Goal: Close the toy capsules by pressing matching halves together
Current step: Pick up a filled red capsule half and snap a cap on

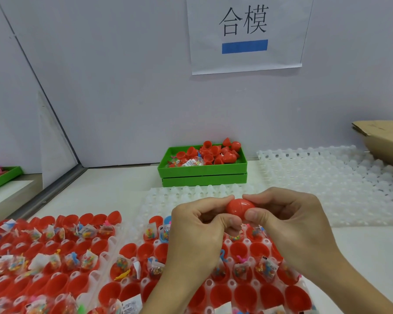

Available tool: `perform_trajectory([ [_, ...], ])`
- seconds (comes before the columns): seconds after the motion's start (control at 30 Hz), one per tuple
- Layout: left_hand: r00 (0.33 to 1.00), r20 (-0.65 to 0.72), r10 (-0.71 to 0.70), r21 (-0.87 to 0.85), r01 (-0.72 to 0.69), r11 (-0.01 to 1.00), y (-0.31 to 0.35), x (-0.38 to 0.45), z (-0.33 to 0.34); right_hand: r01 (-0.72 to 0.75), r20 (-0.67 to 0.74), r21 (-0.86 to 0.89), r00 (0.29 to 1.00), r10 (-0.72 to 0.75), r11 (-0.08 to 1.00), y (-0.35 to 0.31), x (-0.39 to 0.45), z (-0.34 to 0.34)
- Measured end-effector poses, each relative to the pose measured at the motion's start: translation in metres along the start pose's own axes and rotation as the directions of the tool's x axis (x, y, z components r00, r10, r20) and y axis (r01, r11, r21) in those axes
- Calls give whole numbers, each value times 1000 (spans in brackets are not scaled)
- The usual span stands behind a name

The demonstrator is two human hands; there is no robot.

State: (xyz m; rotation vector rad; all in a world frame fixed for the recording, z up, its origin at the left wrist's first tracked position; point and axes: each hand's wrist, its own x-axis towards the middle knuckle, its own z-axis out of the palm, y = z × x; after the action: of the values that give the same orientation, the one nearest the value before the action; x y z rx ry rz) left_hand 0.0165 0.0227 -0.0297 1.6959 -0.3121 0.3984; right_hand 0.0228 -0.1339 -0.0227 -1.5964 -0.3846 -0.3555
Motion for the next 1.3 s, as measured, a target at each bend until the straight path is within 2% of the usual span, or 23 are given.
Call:
perform_trajectory([
  [0.13,1000,-1,28,69,-28,997,-2,-1,0,-6,-11,-19,1000,6,1000,-1,-1,2],
  [0.3,988,23,152,252,-153,955,-4,-2,1,2,-13,-79,1000,-3,997,0,0,4],
  [0.53,973,50,227,366,-229,902,3,1,1,-13,20,-196,1000,17,981,0,-3,4],
  [0.7,954,86,288,407,-297,864,5,2,-1,-101,92,0,991,100,995,-3,-6,10],
  [0.9,925,156,347,566,-371,736,0,-2,4,-161,52,-13,985,162,987,4,-7,15],
  [0.97,941,134,312,492,-336,803,-1,0,2,-163,50,31,986,161,986,4,-6,11],
  [1.07,990,131,46,132,-64,989,1,4,-6,-202,45,188,979,197,961,5,-2,6],
  [1.13,963,240,-125,-113,156,981,1,5,-8,-223,105,324,974,199,919,4,-2,5],
  [1.17,946,284,-159,-190,218,957,0,5,-7,-224,138,362,973,186,905,3,-3,5],
  [1.3,957,250,-151,-296,224,929,-2,2,-1,-206,183,362,972,147,909,5,-5,8],
])
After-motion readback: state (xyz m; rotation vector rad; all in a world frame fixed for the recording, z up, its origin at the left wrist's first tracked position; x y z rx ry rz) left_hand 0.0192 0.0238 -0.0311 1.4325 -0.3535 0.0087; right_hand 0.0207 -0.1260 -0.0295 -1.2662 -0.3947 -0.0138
